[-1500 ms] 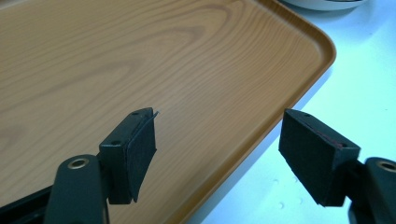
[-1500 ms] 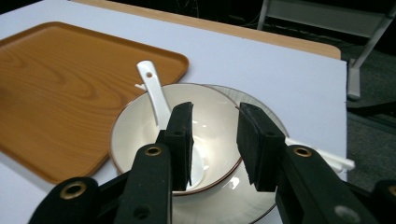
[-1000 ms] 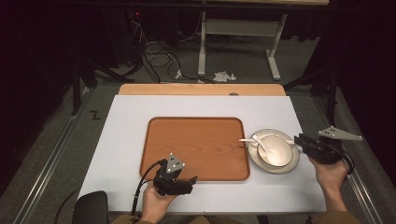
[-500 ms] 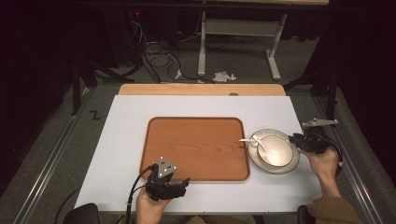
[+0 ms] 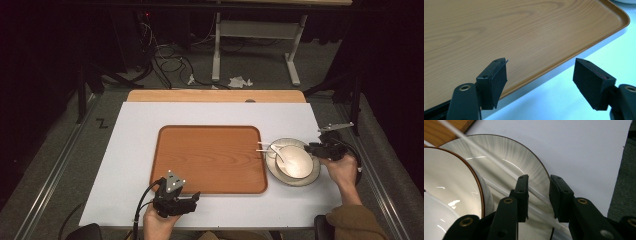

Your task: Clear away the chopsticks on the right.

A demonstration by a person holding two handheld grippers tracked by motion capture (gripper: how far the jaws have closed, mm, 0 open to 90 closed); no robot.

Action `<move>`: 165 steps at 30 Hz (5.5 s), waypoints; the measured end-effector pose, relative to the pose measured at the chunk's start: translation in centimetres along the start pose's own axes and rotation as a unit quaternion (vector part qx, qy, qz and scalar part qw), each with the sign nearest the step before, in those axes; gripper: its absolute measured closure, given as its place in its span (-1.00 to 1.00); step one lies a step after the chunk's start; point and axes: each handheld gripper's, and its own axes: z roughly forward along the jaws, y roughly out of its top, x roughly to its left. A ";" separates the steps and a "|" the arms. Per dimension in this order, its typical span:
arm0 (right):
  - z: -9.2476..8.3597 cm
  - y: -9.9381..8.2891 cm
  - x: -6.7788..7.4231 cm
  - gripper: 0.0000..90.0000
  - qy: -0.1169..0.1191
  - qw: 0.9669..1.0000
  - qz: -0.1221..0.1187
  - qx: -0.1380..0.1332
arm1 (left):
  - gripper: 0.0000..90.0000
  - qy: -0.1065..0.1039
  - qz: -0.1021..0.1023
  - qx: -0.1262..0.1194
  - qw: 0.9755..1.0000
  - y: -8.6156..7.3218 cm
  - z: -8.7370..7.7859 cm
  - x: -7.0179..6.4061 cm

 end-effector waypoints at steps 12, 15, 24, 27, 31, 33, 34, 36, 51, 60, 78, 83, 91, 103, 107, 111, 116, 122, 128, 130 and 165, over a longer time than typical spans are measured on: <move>0.6 0.5 -0.3 0.71 0.014 1.000 -0.011 0.006 | -0.40 -0.001 -0.001 0.001 1.000 -0.1 0.0 0.1; 0.6 0.4 -0.4 0.76 0.017 1.000 -0.017 0.009 | -0.40 -0.001 -0.001 0.002 1.000 -0.1 0.0 0.1; 0.9 0.4 -0.1 0.88 0.014 0.999 -0.039 0.016 | -0.40 -0.001 -0.001 0.002 1.000 -0.1 0.0 0.1; 0.8 0.2 -0.2 0.89 0.013 0.999 -0.039 0.013 | -0.40 -0.001 -0.001 0.002 1.000 -0.1 0.1 0.1; 0.7 0.1 -0.2 0.89 0.006 0.999 -0.041 0.007 | -0.40 -0.003 0.000 0.003 1.000 -0.1 0.1 0.1; 0.6 0.0 -0.3 0.90 0.006 0.999 -0.041 0.002 | -0.40 -0.004 0.000 0.004 1.000 0.0 0.1 0.1; 0.3 0.0 -0.4 0.90 0.005 0.999 -0.038 -0.007 | -0.40 -0.004 0.000 0.004 1.000 0.0 0.2 0.1; -0.1 -0.1 -0.4 0.90 0.007 0.999 -0.035 -0.019 | -0.40 -0.005 0.001 0.004 1.000 0.0 0.2 0.1; -4.4 -1.9 0.8 0.90 0.012 0.996 -0.020 -0.088 | -0.40 -0.037 0.026 0.013 0.999 1.3 1.7 -0.3; -7.2 -3.2 3.2 0.90 0.019 0.993 -0.023 -0.115 | -0.41 -0.064 0.048 0.022 0.997 2.4 3.1 -0.8; -9.6 -5.0 8.6 0.90 0.039 0.991 -0.048 -0.122 | -0.40 -0.102 0.068 0.021 0.992 4.1 4.8 -1.5; -9.2 -4.7 10.5 0.90 0.050 0.991 -0.056 -0.114 | -0.40 -0.108 0.074 0.021 0.991 4.4 5.0 -1.6; -8.1 -3.8 12.4 0.90 0.069 0.990 -0.059 -0.107 | -0.40 -0.106 0.075 0.020 0.991 4.5 4.9 -1.6; -5.7 -2.0 14.8 0.90 0.084 0.990 -0.070 -0.092 | -0.40 -0.098 0.075 0.017 0.992 4.4 4.6 -1.5; -4.5 -1.4 15.8 0.90 0.083 0.990 -0.080 -0.082 | -0.40 -0.093 0.076 0.016 0.993 4.3 4.4 -1.5; -3.1 -0.8 16.3 0.90 0.086 0.991 -0.079 -0.069 | -0.40 -0.087 0.072 0.016 0.993 4.0 4.2 -1.4; -1.5 -0.1 16.9 0.90 0.088 0.992 -0.080 -0.052 | -0.40 -0.079 0.064 0.016 0.995 3.7 3.8 -1.1; 0.6 0.7 17.4 0.90 0.088 0.992 -0.083 -0.030 | -0.40 -0.068 0.051 0.015 0.996 3.1 3.2 -0.7; 2.3 1.4 17.8 0.89 0.089 0.992 -0.089 -0.009 | -0.40 -0.056 0.040 0.015 0.998 2.6 2.7 -0.3; 2.7 1.6 17.9 0.89 0.088 0.992 -0.093 -0.003 | -0.40 -0.052 0.036 0.015 0.998 2.4 2.5 -0.3; 4.7 1.9 18.9 0.86 0.058 0.991 -0.116 0.046 | -0.40 -0.041 0.026 0.014 0.999 1.9 1.9 -0.1</move>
